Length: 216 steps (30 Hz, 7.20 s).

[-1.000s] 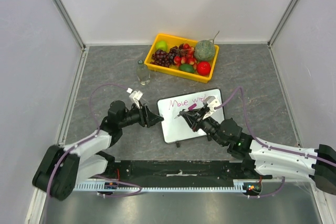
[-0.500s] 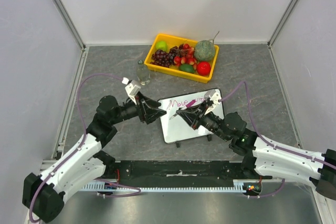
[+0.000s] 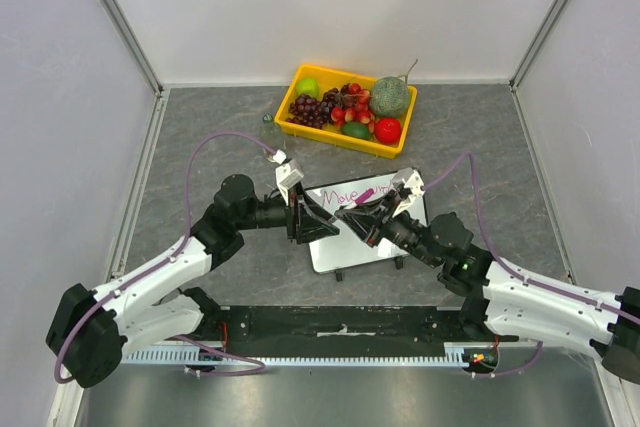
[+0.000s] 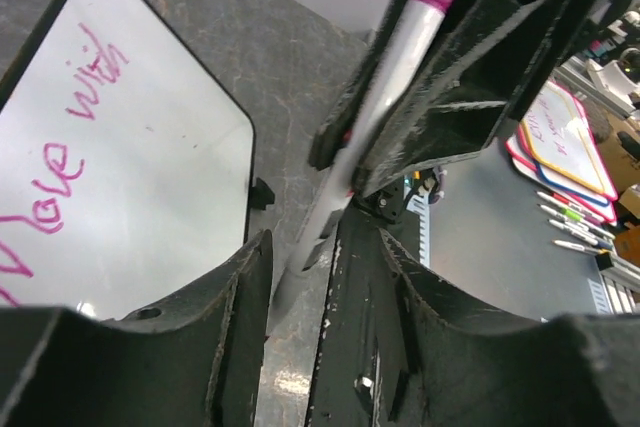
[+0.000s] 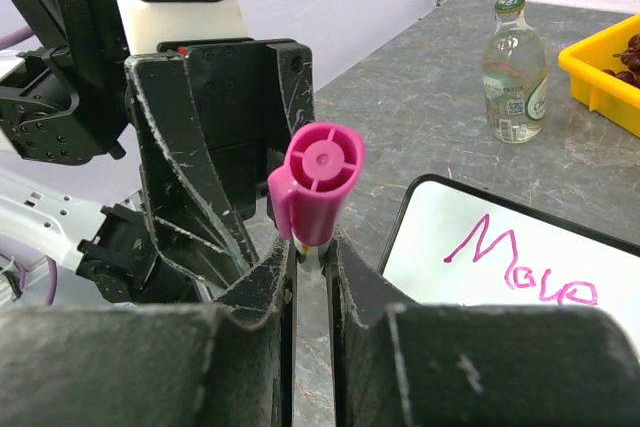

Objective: Write a sentence on the whiteboard

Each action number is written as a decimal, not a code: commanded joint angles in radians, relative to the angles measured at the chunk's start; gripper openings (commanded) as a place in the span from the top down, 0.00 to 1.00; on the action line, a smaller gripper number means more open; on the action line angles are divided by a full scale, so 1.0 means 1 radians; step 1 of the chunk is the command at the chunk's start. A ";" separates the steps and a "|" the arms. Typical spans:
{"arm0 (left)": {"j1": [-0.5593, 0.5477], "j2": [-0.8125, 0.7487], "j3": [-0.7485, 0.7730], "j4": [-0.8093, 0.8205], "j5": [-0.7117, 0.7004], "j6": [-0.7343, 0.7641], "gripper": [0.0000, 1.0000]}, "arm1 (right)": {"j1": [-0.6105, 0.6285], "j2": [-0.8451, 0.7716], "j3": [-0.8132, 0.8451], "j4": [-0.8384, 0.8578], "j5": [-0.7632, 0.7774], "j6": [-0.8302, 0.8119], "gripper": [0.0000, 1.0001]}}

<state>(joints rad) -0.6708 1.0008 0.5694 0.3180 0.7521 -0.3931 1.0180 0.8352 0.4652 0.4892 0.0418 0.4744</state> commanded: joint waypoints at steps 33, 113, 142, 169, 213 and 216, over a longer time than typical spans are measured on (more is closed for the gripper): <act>-0.036 -0.136 0.181 -0.252 0.157 0.097 0.98 | -0.249 0.001 0.197 -0.092 -0.775 0.119 0.20; 0.327 0.567 -0.172 0.701 0.279 -0.308 0.74 | -0.139 0.044 -0.002 -0.090 0.010 -0.060 1.00; 0.327 0.575 -0.180 0.612 0.273 -0.253 0.98 | -0.022 0.173 -0.060 0.100 0.288 -0.106 1.00; 0.327 0.578 -0.166 0.553 0.271 -0.217 0.98 | -0.022 0.156 -0.137 0.011 0.287 -0.053 1.00; 0.327 0.584 -0.169 0.547 0.268 -0.205 0.98 | -0.090 0.214 -0.025 0.023 0.274 0.007 1.00; 0.329 0.585 -0.169 0.549 0.268 -0.205 0.98 | -0.091 0.214 -0.030 0.028 0.260 0.010 1.00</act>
<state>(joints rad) -0.3397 1.5749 0.3985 0.9112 1.0271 -0.6712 0.9344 1.0447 0.4328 0.4625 0.3046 0.4736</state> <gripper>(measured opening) 0.074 0.070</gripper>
